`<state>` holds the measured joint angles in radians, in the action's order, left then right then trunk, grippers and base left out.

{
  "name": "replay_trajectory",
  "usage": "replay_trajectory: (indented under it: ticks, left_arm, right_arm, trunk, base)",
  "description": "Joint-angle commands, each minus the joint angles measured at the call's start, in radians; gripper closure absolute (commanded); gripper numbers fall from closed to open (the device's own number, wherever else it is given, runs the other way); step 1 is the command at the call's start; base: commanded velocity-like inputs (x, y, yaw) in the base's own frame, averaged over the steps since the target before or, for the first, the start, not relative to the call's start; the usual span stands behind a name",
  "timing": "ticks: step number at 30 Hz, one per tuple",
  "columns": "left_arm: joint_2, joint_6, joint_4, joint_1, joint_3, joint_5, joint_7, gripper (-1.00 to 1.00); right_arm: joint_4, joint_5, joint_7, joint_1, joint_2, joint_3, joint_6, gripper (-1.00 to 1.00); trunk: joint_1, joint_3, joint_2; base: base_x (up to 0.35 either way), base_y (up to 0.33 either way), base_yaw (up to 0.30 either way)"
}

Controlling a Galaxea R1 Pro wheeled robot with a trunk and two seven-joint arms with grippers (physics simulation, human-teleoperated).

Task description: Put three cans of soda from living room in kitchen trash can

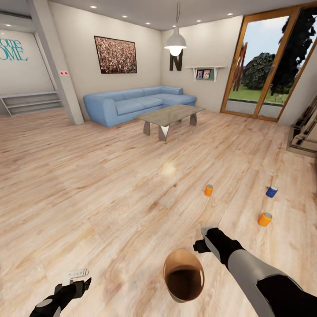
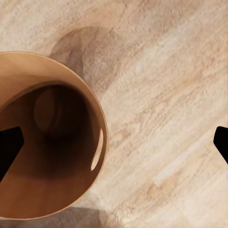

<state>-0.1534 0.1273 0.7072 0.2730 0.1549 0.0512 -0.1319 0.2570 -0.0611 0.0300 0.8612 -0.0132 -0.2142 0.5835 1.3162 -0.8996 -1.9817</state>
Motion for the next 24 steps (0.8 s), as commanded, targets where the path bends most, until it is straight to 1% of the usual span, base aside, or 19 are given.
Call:
replay_trajectory:
  ticks: [1, 24]
  left_arm:
    - [0.0, 0.0, 0.0, 0.0, 0.0, 0.0, 0.0, -1.0]
    - [0.0, 0.0, -0.001, 0.0, 0.0, -0.001, -0.002, -1.0]
  right_arm:
    - [0.0, -0.001, 0.0, 0.0, 0.0, 0.0, 0.0, -1.0]
    - [0.001, -0.003, -0.001, -0.002, 0.001, 0.001, 0.0, -1.0]
  trunk:
    - [0.004, -0.003, -0.007]
    - [0.092, -0.075, -0.168]
  base:
    - [0.0, 0.0, 0.0]
    - [0.0, 0.0, 0.0]
